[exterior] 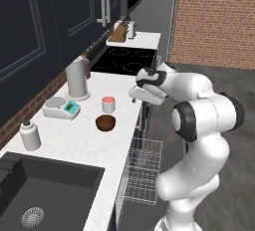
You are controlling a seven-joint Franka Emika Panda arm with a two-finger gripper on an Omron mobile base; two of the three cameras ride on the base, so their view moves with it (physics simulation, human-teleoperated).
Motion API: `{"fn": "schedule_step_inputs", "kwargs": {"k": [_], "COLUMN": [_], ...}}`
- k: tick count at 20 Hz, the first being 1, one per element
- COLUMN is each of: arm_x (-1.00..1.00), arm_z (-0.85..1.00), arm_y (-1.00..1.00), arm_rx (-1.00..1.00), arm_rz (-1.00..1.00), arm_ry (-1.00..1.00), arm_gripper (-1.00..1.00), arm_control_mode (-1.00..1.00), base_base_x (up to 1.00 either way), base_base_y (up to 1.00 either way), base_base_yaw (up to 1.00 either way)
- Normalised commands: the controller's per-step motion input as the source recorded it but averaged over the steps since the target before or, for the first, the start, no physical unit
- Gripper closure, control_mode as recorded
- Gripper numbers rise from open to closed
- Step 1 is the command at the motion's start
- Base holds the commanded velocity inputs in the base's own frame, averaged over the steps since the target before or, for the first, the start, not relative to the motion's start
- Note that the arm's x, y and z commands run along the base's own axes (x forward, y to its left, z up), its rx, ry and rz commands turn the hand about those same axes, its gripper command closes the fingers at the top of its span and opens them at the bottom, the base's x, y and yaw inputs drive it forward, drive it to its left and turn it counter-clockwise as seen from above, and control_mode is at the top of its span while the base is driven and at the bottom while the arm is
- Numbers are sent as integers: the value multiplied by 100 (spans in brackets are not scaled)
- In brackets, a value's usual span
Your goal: Pick up the cup and bowl from the counter, place them in the dishwasher, and close the dishwasher door.
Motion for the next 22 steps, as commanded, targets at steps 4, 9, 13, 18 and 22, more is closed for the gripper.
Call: {"fn": "schedule_step_inputs", "kwargs": {"k": [4, 9, 13, 18, 22], "arm_x": [61, 51, 41, 33, 35], "arm_z": [-14, -13, -17, -15, -9], "arm_y": [29, 34, 33, 26, 26], "arm_rx": [4, 1, 3, 2, 0], "arm_rz": [0, 0, 0, 0, 0], "arm_ry": [4, 3, 2, 0, 0], "arm_gripper": [-100, -100, -100, -100, -100], "arm_control_mode": [-100, -100, -100, -100, -100], "base_base_x": [0, 0, 0, 0, 0], "base_base_y": [0, 0, 0, 0, 0], "base_base_yaw": [0, 0, 0, 0, 0]}}
